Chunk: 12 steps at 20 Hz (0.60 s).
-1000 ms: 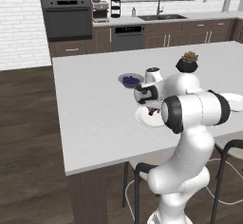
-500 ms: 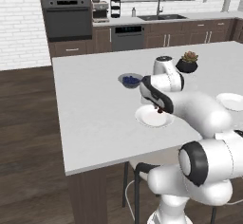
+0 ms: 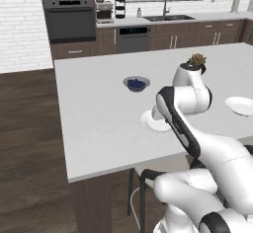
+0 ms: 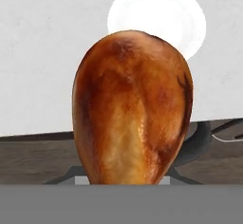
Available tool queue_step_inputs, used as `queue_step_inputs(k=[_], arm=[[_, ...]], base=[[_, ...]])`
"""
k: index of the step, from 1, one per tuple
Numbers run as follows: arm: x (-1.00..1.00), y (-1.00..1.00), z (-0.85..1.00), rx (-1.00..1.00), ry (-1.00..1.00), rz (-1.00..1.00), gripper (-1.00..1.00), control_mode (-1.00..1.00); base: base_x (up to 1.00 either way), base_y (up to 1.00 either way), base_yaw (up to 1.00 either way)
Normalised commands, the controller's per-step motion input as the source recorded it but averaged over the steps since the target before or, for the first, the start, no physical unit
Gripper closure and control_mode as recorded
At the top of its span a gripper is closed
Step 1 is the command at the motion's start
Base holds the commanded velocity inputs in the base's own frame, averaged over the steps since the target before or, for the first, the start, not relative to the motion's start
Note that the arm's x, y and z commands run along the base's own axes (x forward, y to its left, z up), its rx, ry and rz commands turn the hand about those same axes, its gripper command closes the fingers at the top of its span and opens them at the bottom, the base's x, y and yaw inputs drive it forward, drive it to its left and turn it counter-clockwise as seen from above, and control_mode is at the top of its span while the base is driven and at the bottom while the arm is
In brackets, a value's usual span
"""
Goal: Pick the chicken drumstick and garlic from their plates and place them in the bowl. Then put the bowl in the fridge.
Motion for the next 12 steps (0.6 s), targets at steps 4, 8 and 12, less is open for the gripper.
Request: queue_step_inputs(k=[4,8,12], arm=[[-1.0,-0.05,0.0,0.0,-0.08,0.06,1.0,-1.0],[-0.51,0.0,-0.07,-0.02,0.0,0.0,1.0,-1.0],[-0.09,-0.03,-0.08,-0.01,0.05,0.0,1.0,-1.0]], base=[[0.0,0.0,0.0],[0.0,0.0,0.0],[0.0,0.0,0.0]])
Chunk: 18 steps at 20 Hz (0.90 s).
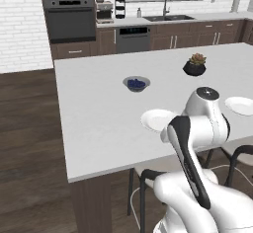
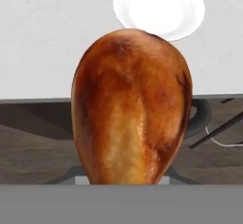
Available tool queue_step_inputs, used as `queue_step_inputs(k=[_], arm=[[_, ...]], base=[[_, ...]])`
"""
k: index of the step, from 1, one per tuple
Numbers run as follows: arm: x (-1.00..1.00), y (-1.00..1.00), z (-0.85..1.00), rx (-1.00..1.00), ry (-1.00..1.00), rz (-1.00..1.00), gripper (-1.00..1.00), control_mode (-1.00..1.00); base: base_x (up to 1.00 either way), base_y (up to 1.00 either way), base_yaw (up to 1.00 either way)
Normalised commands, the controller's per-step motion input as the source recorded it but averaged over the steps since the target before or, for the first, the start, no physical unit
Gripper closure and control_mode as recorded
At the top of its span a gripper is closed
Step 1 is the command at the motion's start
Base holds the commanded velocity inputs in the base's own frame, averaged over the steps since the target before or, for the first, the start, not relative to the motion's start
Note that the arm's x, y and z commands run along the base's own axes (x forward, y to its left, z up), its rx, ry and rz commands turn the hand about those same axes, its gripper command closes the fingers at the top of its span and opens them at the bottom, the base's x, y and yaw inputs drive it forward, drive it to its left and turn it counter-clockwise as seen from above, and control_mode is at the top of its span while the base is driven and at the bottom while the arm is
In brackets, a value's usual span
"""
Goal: Pick the chicken drumstick and garlic from their plates and place them in the bowl. Then put the bowl in the fridge.
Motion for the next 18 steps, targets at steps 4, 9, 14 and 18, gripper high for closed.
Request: queue_step_inputs(k=[4,9,14,18], arm=[[0.0,0.0,0.0,0.0,0.0,0.0,1.0,-1.0],[-0.02,0.0,0.0,0.0,0.0,0.0,1.0,1.0],[0.0,0.0,0.0,0.0,0.0,0.0,1.0,1.0],[0.0,0.0,0.0,0.0,0.0,0.0,1.0,1.0]], base=[[0.0,0.0,0.0],[-0.11,0.0,0.0],[-0.36,-0.13,-0.06],[-0.08,-0.53,-0.01]])
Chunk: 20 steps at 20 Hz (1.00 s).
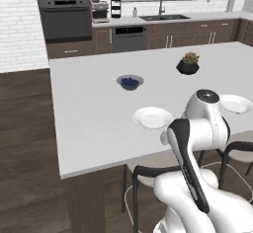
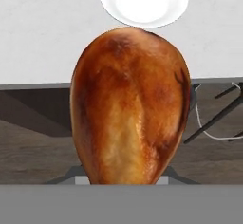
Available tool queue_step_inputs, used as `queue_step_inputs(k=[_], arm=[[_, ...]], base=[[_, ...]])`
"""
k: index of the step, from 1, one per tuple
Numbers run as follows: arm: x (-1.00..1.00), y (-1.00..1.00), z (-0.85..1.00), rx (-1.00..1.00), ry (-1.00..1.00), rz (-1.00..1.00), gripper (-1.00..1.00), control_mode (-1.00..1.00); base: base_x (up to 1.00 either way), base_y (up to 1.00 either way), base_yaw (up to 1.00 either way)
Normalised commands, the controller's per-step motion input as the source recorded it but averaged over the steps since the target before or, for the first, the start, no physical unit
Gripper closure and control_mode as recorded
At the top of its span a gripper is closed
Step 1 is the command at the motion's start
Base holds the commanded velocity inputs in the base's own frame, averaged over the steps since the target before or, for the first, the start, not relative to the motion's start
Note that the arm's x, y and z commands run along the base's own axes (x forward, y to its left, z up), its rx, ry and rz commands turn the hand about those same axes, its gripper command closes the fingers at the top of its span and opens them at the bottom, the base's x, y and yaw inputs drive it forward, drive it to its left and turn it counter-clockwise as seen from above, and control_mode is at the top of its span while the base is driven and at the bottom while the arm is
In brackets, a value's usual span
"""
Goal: Pick the chicken drumstick and garlic from their plates and place them in the bowl. Then put the bowl in the fridge.
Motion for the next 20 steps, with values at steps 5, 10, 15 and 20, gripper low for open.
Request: queue_step_inputs(k=[5,10,15,20], arm=[[0.0,0.0,0.0,0.0,0.0,0.0,1.0,1.0],[0.0,0.0,0.0,0.0,0.0,0.0,1.0,1.0],[0.0,0.0,0.0,0.0,0.0,0.0,1.0,1.0],[0.0,0.0,0.0,0.0,0.0,0.0,1.0,1.0]], base=[[-0.39,-0.99,0.1],[-0.17,-1.0,0.18],[0.0,-1.0,0.19],[0.01,-1.0,0.12]])
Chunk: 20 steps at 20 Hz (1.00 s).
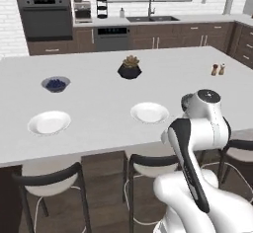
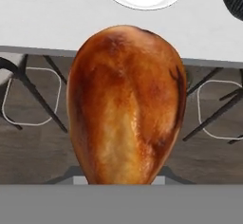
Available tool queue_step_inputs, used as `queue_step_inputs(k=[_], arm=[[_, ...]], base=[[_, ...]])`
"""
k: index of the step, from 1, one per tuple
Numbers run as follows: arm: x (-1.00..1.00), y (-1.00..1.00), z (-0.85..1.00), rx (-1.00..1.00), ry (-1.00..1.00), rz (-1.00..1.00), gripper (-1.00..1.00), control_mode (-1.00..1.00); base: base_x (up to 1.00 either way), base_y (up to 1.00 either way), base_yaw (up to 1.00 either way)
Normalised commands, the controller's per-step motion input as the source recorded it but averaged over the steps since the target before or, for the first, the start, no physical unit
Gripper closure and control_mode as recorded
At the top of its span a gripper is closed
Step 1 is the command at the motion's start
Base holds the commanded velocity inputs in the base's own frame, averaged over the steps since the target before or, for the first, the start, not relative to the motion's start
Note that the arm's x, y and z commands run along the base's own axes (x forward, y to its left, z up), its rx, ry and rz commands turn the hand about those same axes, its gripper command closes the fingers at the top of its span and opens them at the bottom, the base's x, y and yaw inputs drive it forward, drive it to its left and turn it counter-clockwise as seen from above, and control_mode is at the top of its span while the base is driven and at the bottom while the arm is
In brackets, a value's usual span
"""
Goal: Pick the chicken drumstick and garlic from their plates and place them in the bowl. Then put the bowl in the fridge.
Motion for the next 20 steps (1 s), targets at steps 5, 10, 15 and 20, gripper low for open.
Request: queue_step_inputs(k=[5,10,15,20], arm=[[0.0,0.0,0.0,0.0,0.0,0.0,1.0,1.0],[0.0,0.0,0.0,0.0,0.0,0.0,1.0,1.0],[0.0,0.0,0.0,0.0,0.0,0.0,1.0,1.0],[0.0,0.0,0.0,0.0,0.0,0.0,1.0,1.0]], base=[[0.05,-0.82,-0.09],[0.36,-0.52,-0.11],[0.6,-0.44,-0.13],[0.82,0.0,-0.07]])
